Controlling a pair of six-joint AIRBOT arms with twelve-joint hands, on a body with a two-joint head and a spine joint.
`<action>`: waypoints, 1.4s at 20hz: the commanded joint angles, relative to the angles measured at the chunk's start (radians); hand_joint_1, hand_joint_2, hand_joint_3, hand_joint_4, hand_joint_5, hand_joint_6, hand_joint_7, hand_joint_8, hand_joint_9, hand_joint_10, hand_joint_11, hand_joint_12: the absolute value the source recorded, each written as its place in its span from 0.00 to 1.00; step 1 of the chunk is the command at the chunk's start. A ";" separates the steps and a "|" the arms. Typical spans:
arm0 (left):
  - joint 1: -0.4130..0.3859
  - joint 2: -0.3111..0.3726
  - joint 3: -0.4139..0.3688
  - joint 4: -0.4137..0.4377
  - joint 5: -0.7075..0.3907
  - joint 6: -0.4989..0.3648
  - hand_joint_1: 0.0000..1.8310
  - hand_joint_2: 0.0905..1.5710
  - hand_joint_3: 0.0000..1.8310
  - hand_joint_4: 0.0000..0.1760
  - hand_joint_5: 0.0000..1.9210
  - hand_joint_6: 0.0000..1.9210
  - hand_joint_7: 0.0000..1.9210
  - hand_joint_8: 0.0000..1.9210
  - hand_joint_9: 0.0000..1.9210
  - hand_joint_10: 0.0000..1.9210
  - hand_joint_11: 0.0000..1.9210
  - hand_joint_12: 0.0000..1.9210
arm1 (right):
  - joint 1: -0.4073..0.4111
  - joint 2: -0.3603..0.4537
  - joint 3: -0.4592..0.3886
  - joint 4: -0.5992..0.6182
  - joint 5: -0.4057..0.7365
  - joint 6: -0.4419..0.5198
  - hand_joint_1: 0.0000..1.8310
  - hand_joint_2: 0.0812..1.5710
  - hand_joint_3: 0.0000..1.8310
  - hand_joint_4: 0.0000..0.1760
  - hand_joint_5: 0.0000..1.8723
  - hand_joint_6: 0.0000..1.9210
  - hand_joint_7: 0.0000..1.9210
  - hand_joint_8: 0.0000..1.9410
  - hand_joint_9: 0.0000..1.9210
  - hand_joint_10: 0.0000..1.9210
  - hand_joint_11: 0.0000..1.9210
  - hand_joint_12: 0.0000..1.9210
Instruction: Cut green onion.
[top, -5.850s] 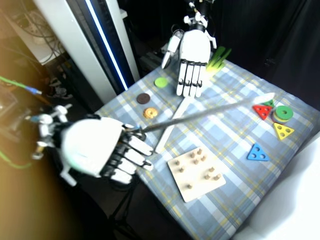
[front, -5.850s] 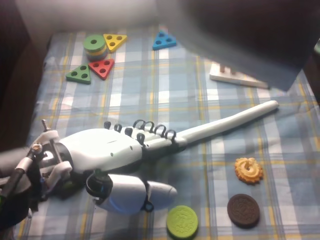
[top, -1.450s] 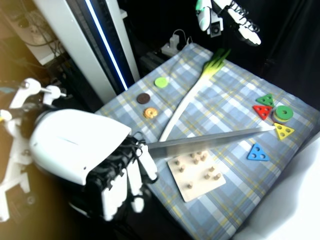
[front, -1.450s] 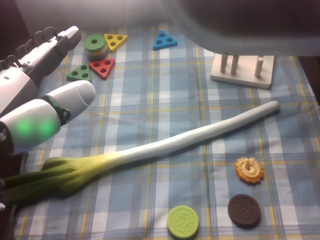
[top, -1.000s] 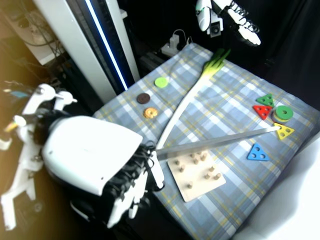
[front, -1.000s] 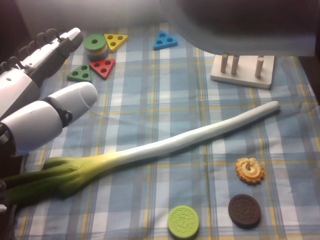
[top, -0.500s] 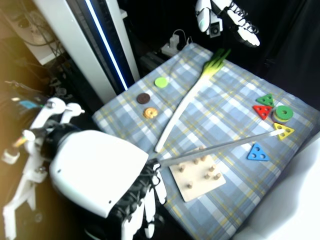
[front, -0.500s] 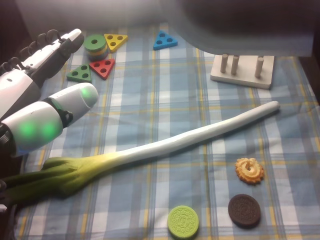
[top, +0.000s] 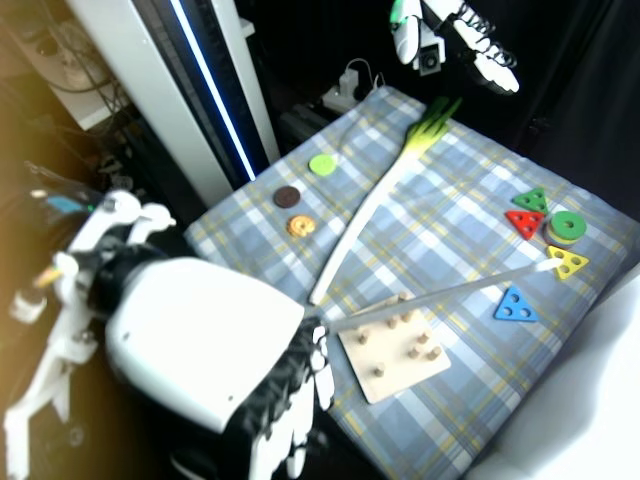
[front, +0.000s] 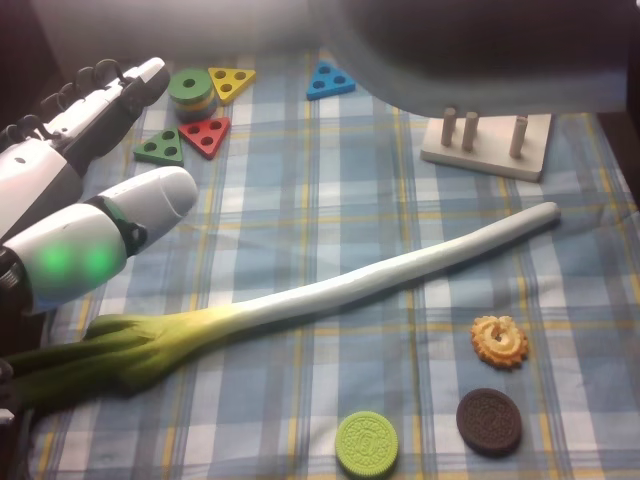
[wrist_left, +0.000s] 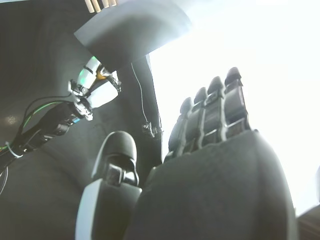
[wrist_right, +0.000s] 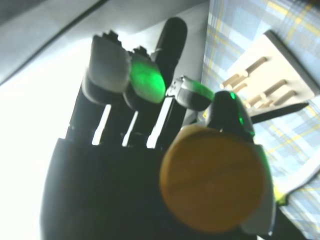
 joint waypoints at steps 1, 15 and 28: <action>-0.005 -0.003 0.000 0.028 -0.120 -0.003 0.00 0.86 0.00 0.00 0.00 0.00 0.00 0.00 0.00 0.00 0.00 0.00 | 0.007 0.015 -0.007 -0.006 0.086 -0.007 0.20 0.91 0.00 0.95 0.63 1.00 0.72 1.00 0.77 1.00 0.74 1.00; -0.005 -0.007 -0.002 0.027 -0.129 -0.003 0.00 0.85 0.00 0.00 0.00 0.00 0.00 0.00 0.00 0.00 0.00 0.00 | -0.138 0.057 -0.040 0.116 0.218 0.046 0.16 0.92 0.00 0.00 0.67 1.00 0.76 1.00 0.80 1.00 0.80 1.00; 0.001 0.025 -0.009 0.035 -0.176 -0.022 0.00 0.85 0.00 0.00 0.00 0.00 0.00 0.00 0.00 0.00 0.00 0.00 | -0.402 0.107 -0.058 0.479 0.475 0.046 0.23 0.74 0.00 0.16 0.08 0.00 0.20 0.00 0.22 0.00 0.16 0.11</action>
